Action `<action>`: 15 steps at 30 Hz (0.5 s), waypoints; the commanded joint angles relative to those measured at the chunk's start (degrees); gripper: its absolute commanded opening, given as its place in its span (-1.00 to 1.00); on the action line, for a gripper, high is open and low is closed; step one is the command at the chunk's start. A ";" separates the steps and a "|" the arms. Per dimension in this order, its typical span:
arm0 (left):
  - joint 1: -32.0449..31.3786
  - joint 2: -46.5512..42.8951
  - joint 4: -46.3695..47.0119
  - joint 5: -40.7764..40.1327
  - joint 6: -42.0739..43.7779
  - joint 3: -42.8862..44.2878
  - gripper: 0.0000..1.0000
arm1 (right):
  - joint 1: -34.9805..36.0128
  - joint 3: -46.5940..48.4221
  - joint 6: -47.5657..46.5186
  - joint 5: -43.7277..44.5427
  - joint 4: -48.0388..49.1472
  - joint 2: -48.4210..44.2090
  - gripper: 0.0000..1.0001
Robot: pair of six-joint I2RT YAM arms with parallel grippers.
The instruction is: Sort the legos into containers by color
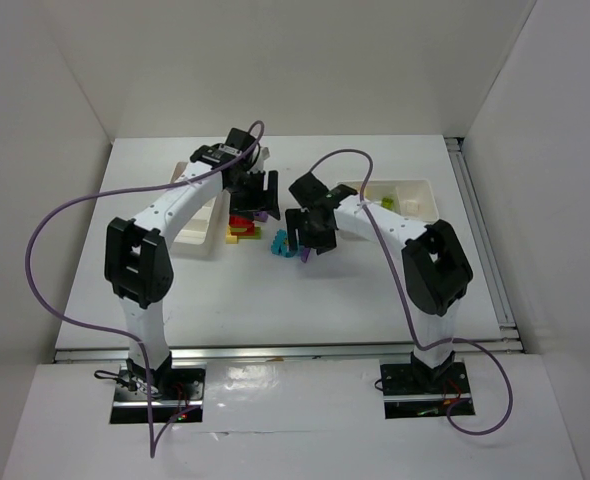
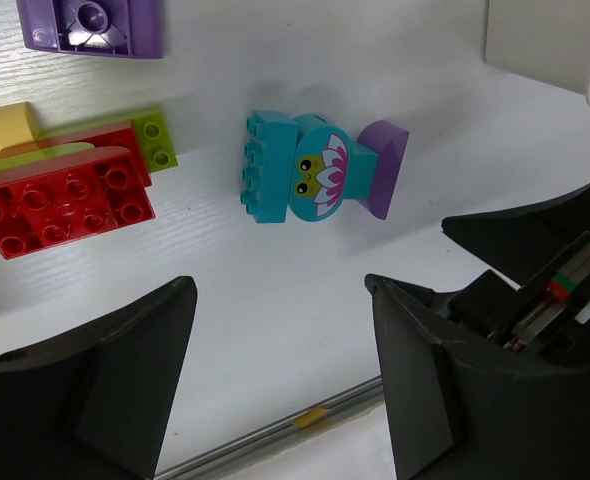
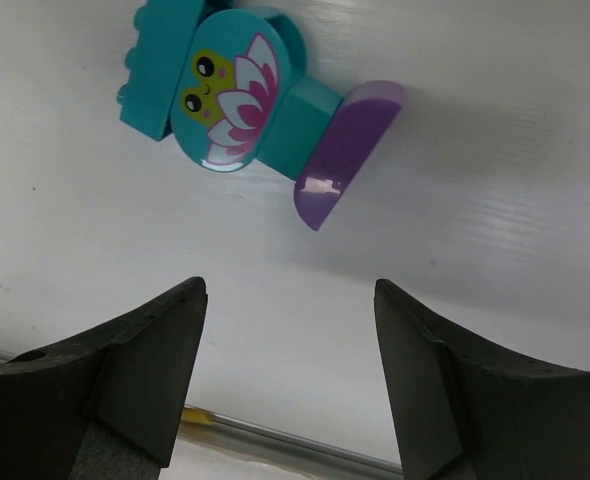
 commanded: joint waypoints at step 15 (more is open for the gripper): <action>2.07 -3.51 0.49 -1.90 -1.60 0.69 0.63 | -5.78 13.46 1.26 21.21 -4.00 -4.83 0.47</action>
